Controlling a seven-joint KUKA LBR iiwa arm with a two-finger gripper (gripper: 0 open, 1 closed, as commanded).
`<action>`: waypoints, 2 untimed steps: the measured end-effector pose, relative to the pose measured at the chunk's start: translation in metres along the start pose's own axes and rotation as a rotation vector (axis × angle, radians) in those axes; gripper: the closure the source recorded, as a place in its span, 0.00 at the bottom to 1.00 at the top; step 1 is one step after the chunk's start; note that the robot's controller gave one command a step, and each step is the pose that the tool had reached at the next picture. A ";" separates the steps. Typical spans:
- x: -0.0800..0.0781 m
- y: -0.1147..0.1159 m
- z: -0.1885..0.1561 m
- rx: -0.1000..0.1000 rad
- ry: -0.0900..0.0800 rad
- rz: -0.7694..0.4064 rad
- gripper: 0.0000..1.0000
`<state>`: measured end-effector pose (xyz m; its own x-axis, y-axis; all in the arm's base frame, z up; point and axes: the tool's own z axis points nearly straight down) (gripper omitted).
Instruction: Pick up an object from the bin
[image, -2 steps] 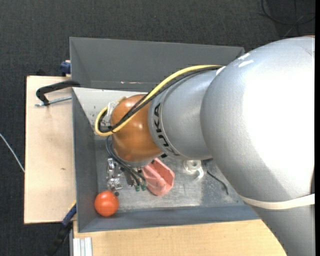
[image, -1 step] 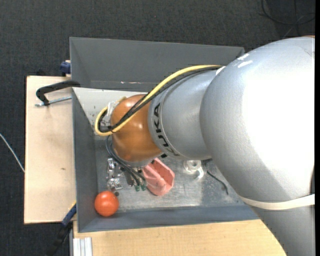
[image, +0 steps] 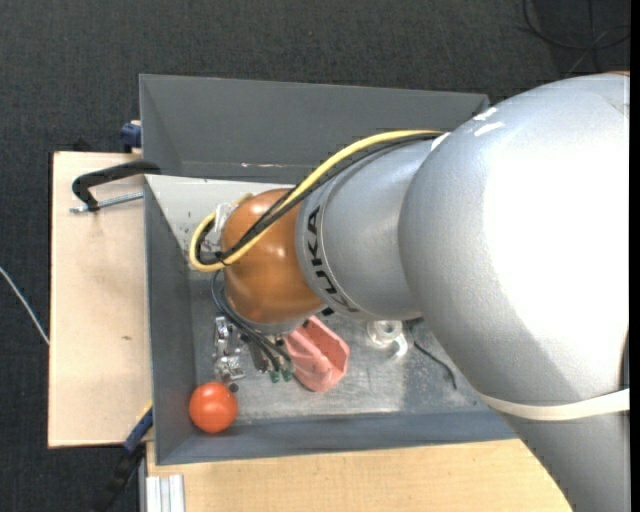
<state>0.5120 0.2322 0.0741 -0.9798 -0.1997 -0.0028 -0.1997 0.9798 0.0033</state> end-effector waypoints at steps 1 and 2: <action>0.000 0.000 0.000 0.000 0.000 0.000 1.00; 0.000 0.000 0.000 0.000 0.000 0.000 1.00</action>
Offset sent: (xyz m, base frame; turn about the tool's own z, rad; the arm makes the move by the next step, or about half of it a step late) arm 0.0000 0.0000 0.0000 0.0000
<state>0.5120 0.2322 0.0741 -0.9799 -0.1997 -0.0028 -0.1997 0.9798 0.0034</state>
